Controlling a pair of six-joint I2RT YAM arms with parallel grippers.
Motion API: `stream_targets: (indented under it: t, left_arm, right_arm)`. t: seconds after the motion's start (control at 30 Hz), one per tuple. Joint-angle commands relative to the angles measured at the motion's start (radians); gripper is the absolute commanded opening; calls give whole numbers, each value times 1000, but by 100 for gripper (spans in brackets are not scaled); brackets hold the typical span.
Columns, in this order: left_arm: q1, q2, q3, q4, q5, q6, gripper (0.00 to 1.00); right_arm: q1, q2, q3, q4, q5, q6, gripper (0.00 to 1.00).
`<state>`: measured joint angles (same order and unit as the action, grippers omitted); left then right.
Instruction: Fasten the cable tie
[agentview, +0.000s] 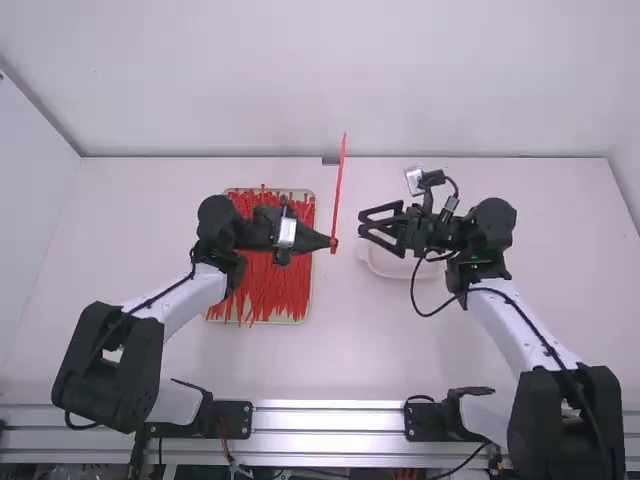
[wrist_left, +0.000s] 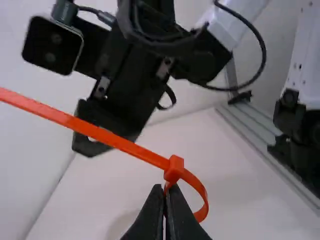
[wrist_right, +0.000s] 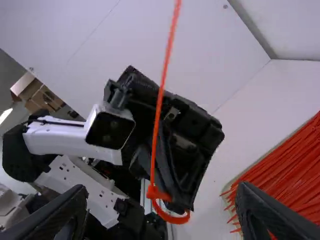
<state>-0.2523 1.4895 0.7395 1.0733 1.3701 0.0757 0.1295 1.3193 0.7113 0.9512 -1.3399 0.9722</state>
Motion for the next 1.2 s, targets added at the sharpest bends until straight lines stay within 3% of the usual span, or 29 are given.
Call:
stream_targets:
  t: [0.0, 0.23, 0.67, 0.83, 0.9, 1.17]
  left_arm:
    - [4, 3, 11, -7, 2, -113, 2]
    - [-1, 3, 32, -73, -13, -113, 2]
    - [-14, 3, 32, -59, -19, -113, 2]
    - [-24, 3, 32, -43, -21, -113, 2]
    - [-20, 3, 32, -44, -26, -113, 2]
    - [-17, 3, 32, -44, -29, -114, 4]
  right_arm:
    - [41, -12, -14, 10, 59, -13, 78]
    - [101, -12, -19, 10, 123, -13, 75]
    - [171, -12, -19, 10, 174, -12, 59]
    - [171, -12, -19, 10, 175, -12, 29]
    - [171, -12, -19, 10, 173, -13, 0]
    - [171, -12, -19, 11, 167, -35, 0]
